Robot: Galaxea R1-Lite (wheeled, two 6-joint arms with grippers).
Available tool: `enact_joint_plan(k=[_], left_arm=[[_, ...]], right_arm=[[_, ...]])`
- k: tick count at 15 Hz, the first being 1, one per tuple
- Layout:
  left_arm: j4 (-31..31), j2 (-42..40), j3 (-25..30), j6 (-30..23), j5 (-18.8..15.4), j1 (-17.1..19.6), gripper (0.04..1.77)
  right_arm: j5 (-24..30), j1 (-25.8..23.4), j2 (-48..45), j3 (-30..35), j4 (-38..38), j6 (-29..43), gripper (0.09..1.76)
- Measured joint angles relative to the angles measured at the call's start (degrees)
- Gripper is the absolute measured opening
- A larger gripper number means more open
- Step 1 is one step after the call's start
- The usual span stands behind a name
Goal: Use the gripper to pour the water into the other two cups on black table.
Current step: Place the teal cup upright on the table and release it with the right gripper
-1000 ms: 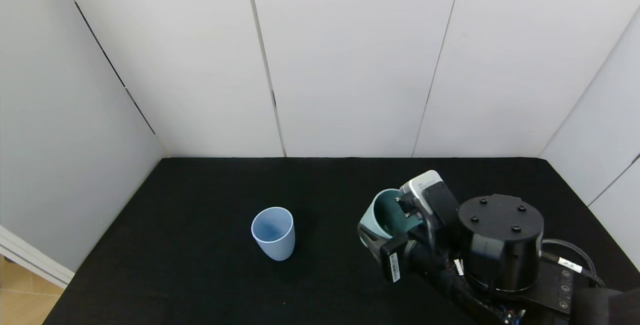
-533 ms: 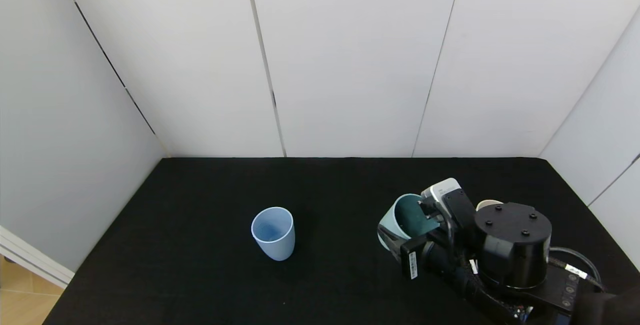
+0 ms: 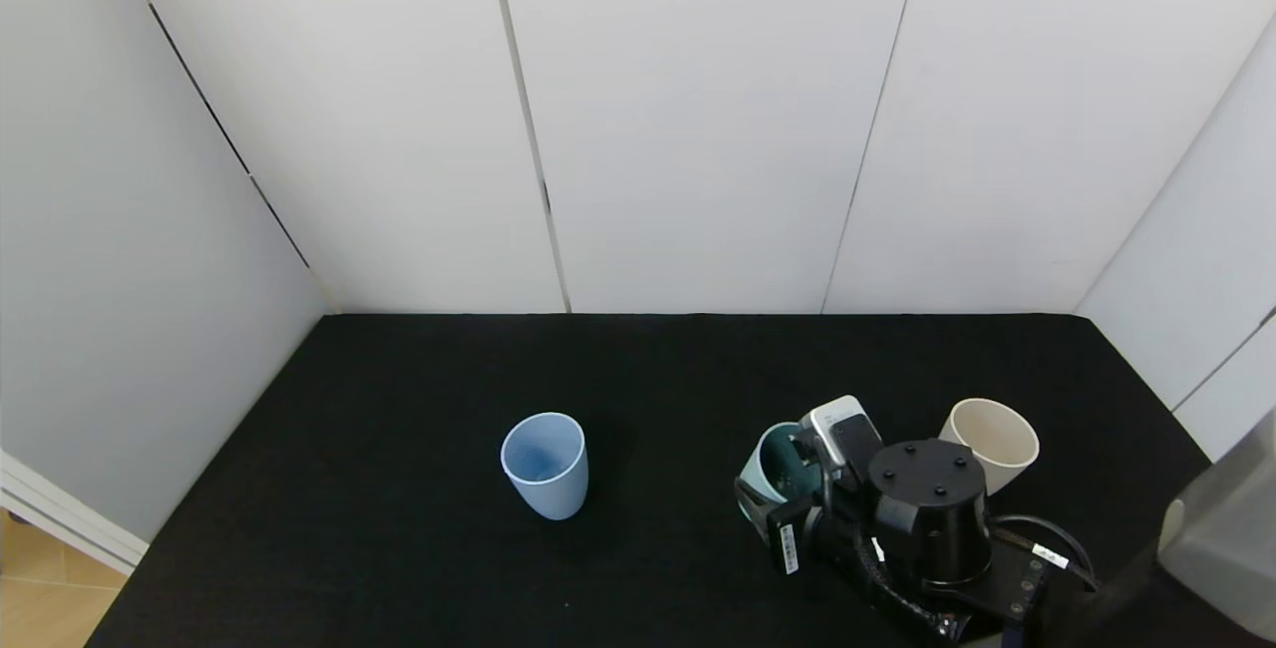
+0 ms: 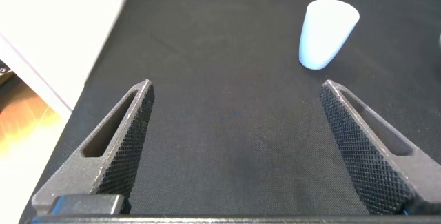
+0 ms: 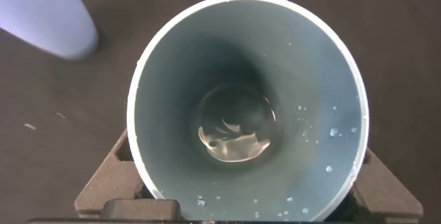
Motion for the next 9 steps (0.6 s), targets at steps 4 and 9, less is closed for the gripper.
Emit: enact_joint_plan(k=[4,9], left_arm=[[-0.02,0.00,0.00,0.00,0.00,0.00,1.72],[-0.02,0.02,0.00,-0.02,0.00,0.00,1.72]], right_arm=[[-0.02,-0.72,3.69,-0.59,-0.17,-0.09,1.21],[-0.02,-0.80,6.03,-0.87,-0.28,-0.09,1.21]])
